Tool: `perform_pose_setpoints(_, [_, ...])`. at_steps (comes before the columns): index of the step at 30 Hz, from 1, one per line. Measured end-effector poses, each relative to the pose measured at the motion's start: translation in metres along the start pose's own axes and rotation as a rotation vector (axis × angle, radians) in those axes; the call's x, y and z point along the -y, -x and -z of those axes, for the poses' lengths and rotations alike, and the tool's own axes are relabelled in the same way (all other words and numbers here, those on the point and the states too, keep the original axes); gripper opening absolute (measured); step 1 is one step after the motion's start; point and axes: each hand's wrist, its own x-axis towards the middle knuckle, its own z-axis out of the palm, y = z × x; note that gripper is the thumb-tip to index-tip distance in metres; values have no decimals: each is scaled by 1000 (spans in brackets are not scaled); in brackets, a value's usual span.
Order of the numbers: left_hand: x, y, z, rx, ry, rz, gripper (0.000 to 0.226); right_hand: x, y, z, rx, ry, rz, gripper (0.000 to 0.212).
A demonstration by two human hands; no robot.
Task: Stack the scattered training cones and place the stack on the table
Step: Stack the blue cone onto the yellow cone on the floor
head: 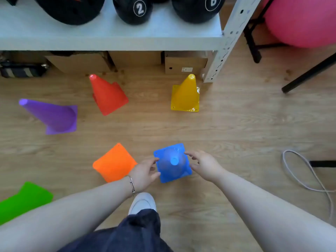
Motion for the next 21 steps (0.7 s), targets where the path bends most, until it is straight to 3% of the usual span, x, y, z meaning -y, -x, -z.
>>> perform_pose_setpoints(5, [9, -14, -17, -23, 33, -64, 62, -6, -13, -11, 12, -57, 61, 55])
perform_pose_setpoints(12, [0, -21, -26, -80, 107, -42, 62, -12, -14, -11, 36, -238, 3, 54])
perform_pose_setpoints(21, [-21, -29, -3, -243, 181, -105, 55, -1, -15, 2, -107, -380, 30, 50])
